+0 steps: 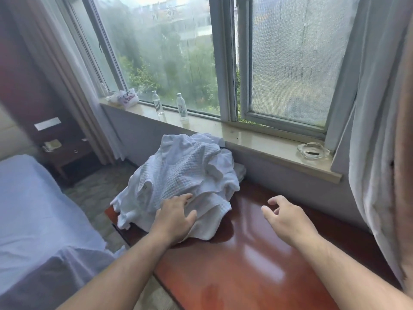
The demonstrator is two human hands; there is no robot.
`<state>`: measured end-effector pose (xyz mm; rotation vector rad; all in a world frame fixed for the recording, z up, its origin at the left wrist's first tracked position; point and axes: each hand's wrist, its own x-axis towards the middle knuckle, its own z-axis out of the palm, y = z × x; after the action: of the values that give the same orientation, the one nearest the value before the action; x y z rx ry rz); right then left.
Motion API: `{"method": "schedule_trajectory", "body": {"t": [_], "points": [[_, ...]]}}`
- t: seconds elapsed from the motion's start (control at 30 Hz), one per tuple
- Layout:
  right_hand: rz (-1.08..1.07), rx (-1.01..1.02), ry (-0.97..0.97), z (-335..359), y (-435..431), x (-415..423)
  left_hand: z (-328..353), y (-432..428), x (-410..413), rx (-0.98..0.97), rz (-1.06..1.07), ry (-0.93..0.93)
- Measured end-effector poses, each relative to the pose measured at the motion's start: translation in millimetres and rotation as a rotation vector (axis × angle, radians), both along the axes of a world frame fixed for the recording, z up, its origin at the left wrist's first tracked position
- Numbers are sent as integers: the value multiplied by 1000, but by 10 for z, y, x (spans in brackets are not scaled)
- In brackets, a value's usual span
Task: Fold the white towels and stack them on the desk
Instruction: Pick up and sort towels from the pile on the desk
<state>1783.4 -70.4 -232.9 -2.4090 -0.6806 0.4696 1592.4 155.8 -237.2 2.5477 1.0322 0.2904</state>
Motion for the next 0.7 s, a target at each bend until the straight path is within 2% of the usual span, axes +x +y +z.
{"method": "schedule_trajectory", "body": {"t": [0.27,0.5,0.63,0.7], "points": [[-27,-21,125,-161,250,126,-80,347,305,-81,-19,-41],[-3,-16,193,-303,1289,370,-317,1308,647,-131,-62,-64],[-34,17,241,-474,2228,563,-444,2215,913,-3,-15,-54],[-81,93,252,-412,2436,617,-406,2408,981,106,38,-48]]}}
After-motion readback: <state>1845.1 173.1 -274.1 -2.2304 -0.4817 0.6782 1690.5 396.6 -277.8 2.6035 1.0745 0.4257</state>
